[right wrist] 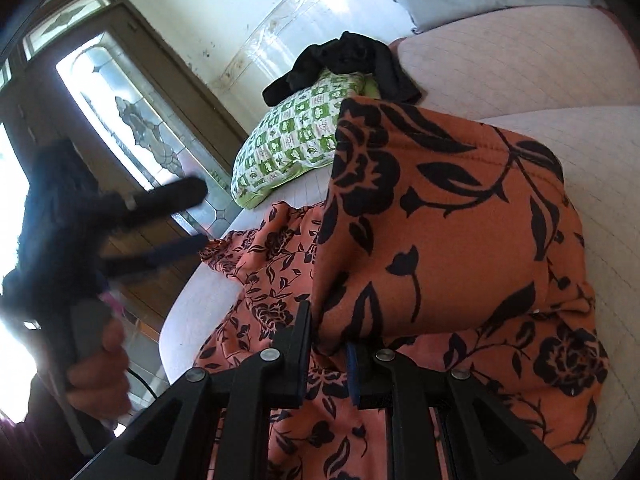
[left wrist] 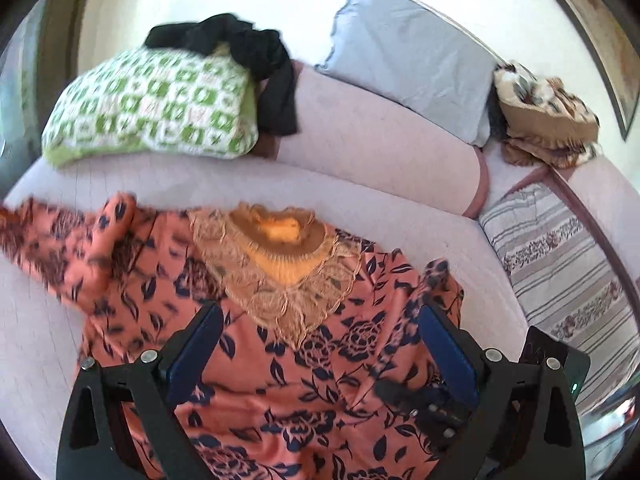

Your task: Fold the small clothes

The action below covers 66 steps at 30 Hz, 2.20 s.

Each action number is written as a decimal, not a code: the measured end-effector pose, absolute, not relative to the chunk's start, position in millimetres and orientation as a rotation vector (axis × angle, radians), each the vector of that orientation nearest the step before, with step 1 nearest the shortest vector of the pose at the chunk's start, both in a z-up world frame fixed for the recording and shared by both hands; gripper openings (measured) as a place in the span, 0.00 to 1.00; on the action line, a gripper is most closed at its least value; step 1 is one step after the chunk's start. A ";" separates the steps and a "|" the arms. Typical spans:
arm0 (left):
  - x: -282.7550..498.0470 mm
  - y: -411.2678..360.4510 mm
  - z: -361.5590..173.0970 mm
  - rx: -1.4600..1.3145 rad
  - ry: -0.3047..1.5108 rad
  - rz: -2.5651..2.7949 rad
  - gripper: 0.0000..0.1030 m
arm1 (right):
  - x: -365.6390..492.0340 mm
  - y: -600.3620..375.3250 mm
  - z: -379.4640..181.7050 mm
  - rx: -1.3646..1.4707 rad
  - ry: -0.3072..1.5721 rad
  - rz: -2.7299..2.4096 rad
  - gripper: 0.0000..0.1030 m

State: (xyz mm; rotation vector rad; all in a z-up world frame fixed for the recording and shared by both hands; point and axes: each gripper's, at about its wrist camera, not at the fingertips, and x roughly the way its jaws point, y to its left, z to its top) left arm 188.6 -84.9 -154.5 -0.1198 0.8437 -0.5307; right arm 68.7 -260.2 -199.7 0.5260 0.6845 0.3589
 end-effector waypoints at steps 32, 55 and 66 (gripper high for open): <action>286.6 -52.6 -139.1 -0.020 0.803 -0.333 0.08 | 69.3 -277.8 -203.4 0.514 0.615 0.192 0.83; 335.7 268.3 -239.5 -0.499 0.934 0.420 0.58 | 103.2 -289.8 -255.8 0.566 0.829 0.097 0.81; 358.8 324.6 -272.6 -0.614 0.935 0.442 0.58 | 114.4 -292.0 -269.3 0.533 0.861 0.094 0.81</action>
